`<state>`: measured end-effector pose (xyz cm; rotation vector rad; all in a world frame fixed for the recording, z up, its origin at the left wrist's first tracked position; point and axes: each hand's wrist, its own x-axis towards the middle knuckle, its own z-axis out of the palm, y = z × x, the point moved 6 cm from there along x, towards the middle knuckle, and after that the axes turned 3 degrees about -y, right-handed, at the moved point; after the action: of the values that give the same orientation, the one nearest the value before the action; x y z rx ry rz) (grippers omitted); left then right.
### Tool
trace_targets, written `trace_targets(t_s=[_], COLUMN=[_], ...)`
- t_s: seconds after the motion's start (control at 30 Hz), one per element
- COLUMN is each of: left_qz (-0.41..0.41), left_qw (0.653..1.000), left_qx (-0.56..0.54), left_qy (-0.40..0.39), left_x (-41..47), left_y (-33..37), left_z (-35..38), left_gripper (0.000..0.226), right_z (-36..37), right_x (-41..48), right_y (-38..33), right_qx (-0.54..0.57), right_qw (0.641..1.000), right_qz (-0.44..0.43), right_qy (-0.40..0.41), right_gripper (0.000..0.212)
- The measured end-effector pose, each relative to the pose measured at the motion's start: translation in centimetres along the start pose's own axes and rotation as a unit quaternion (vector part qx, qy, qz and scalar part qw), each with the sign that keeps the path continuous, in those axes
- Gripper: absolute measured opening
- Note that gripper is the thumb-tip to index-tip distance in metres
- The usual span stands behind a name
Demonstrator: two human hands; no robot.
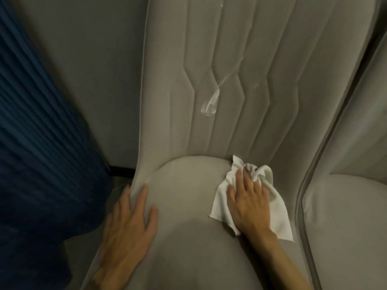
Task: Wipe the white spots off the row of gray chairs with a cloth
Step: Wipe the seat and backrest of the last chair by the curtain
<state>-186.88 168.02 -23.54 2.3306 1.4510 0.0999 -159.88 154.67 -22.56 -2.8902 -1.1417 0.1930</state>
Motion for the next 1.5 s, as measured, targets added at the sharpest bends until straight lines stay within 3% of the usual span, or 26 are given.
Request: trace_targets(t_s=[0.2, 0.37, 0.6, 0.73, 0.8, 0.87, 0.97, 1.1, 1.2, 1.27, 1.37, 1.43, 1.5], left_qz=[-0.014, 0.0, 0.114, 0.134, 0.128, 0.132, 0.134, 0.134, 0.139, 0.134, 0.129, 0.131, 0.13], left_qw=[1.0, 0.999, 0.992, 0.989, 0.991, 0.991, 0.99, 0.99, 0.99, 0.991, 0.992, 0.991, 0.991], left_qx=[0.016, 0.016, -0.052, -0.053, -0.047, -0.035, -0.023, -0.024, -0.02, -0.015, -0.014, -0.014, -0.02], left_qy=[-0.02, -0.052, -0.01, 0.01, 0.011, 0.014, 0.02, 0.022, 0.012, 0.009, 0.01, 0.004, -0.003], left_x=[-0.2, 0.2, 3.1, 3.9, 3.7, 3.4, 3.5, 3.7, 3.4, 3.4, 3.6, 3.4, 3.5], left_y=[0.6, 0.5, 0.8, 0.6, 0.7, 0.9, 0.9, 0.7, 0.9, 0.7, 0.8, 0.8, 0.8], left_z=[-0.4, -0.9, -1.6, -1.0, -0.8, -1.1, -1.2, -1.0, -1.2, -1.2, -1.5, -1.8, -1.8], left_gripper=[0.067, 0.07, 0.067, 0.067, 0.066, 0.065, 0.063, 0.064, 0.066, 0.067, 0.067, 0.067, 0.069], right_z=[-0.6, 0.1, -1.0, -0.5, 0.2, 1.3, 0.5, -1.1, -1.3, -0.4, 1.2, 0.9, 0.9], right_x=[2.6, 0.7, -0.9, -1.3, -1.7, -2.6, -3.2, -4.1, -5.0, -4.1, -3.3, -3.6, -3.7], right_y=[-5.7, -10.8, -0.7, -2.1, -6.5, -11.2, -11.0, 0.0, 1.1, -3.4, -10.2, -10.0, -5.8], right_qx=[0.026, 0.019, 0.013, 0.034, 0.018, 0.013, 0.036, -0.01, 0.027, 0.022, 0.057, 0.058, 0.009], right_qw=[0.999, 0.987, 1.0, 0.994, 0.997, 1.0, 0.997, 0.997, 0.989, 0.993, 0.997, 0.993, 0.996], right_qz=[-0.04, -0.155, 0.005, 0.102, 0.081, -0.007, -0.069, 0.07, 0.14, 0.107, -0.044, -0.104, -0.079], right_qy=[-0.007, -0.03, 0.006, 0.011, -0.001, 0.002, -0.004, 0.025, 0.047, 0.041, 0.027, 0.026, 0.025], right_gripper=[0.066, 0.065, 0.076, 0.064, 0.065, 0.065, 0.062, 0.059, 0.056, 0.056, 0.066, 0.061, 0.06])
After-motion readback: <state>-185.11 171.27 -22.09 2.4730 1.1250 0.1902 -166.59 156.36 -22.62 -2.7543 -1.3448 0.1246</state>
